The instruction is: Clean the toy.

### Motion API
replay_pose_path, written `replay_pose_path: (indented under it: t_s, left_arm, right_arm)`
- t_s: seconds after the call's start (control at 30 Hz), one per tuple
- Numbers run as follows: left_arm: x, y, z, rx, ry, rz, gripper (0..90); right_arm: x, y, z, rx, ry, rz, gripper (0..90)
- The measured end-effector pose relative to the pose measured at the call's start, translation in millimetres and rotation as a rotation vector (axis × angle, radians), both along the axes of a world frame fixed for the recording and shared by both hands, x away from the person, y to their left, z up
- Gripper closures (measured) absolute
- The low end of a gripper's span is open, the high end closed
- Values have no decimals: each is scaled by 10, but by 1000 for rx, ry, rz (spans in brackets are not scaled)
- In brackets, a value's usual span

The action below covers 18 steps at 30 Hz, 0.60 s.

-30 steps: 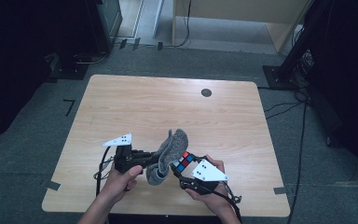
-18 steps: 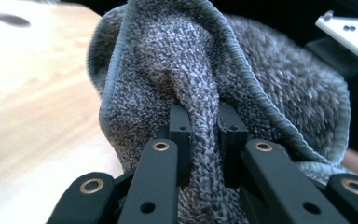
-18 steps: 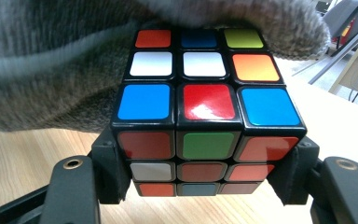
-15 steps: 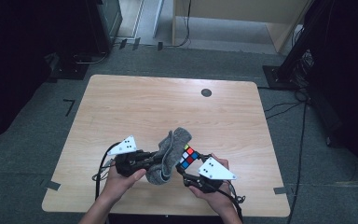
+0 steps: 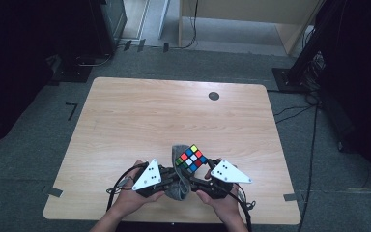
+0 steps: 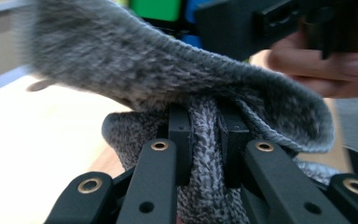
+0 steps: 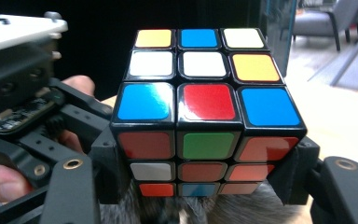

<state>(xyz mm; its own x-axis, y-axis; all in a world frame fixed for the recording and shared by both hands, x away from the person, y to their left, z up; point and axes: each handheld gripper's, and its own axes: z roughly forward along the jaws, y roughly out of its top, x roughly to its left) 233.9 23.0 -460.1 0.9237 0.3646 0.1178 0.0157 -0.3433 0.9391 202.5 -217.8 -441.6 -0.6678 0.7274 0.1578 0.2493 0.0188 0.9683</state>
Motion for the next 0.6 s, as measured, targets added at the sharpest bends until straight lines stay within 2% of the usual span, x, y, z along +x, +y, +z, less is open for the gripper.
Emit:
replay_pose_path:
  t_s: [0.07,0.13,0.2,0.3,0.37,0.5,0.57,0.6]
  left_arm:
    - [30,60,6,-31,22,23,804]
    - [50,51,-15,-34,47,31,804]
    - [29,-27,-59,-5,58,29,801]
    - [-32,-118,-80,36,40,17,793]
    - [-17,-75,-57,17,41,38,793]
    - [62,64,-12,-46,74,94,795]
    - [74,49,-32,-45,93,87,794]
    - [65,18,-50,-30,91,81,790]
  right_arm:
    - [29,-53,-14,9,23,-23,349]
    - [40,-67,-23,16,37,-27,349]
    - [24,-17,-25,5,30,-15,349]
    - [-23,104,-33,-37,10,18,349]
    - [-24,114,-36,-51,7,6,348]
    - [30,-10,-33,-23,30,-45,349]
    - [34,-17,-32,-7,47,-38,349]
    - [31,3,-33,-8,44,-27,348]
